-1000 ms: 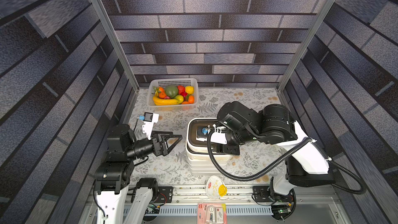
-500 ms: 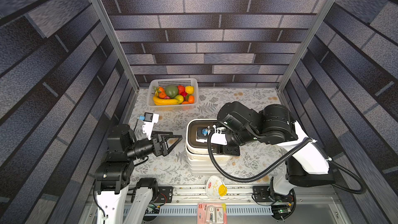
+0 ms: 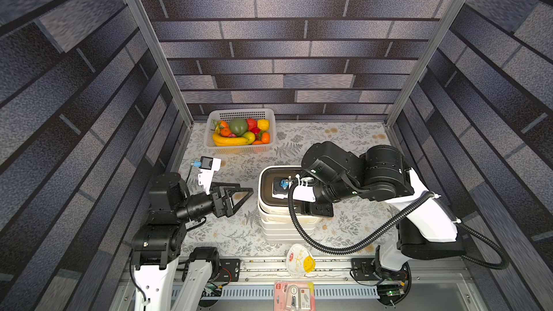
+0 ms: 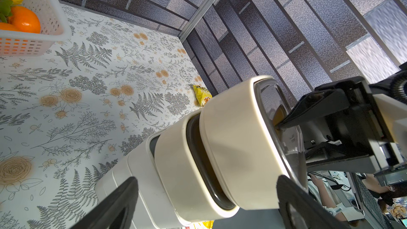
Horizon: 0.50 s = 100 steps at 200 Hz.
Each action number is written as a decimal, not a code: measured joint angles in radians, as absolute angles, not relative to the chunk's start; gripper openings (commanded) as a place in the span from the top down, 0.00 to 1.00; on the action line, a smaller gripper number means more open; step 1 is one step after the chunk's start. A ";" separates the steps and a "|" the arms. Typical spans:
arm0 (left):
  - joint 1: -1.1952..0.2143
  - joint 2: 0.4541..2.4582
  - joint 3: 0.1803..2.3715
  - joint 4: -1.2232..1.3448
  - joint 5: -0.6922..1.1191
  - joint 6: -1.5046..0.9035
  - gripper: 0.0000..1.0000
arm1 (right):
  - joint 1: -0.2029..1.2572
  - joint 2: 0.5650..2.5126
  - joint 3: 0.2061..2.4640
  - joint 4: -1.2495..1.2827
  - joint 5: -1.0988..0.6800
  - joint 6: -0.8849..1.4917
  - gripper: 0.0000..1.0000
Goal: Stack the tissue boxes
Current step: Place the tissue box at the tissue box.
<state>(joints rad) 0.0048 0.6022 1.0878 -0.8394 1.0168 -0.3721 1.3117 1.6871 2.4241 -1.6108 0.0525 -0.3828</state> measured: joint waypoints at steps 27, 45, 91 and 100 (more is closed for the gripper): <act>0.005 0.602 1.088 -0.846 1.017 -0.368 0.00 | 1.314 1.694 2.430 -1.611 0.052 -0.387 0.45; 0.003 0.602 1.089 -0.849 1.016 -0.364 0.00 | 1.316 1.697 2.432 -1.611 0.053 -0.393 0.43; -0.001 0.602 1.090 -0.854 1.016 -0.355 0.00 | 1.318 1.698 2.433 -1.611 0.080 -0.405 0.38; -0.001 0.602 1.093 -0.855 1.016 -0.354 0.00 | 1.318 1.698 2.433 -1.611 0.083 -0.405 0.37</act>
<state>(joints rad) -0.0006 0.6022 1.0927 -0.8547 1.0157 -0.3542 1.3182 1.6978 2.4332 -1.6108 0.0826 -0.4053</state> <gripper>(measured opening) 0.997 0.615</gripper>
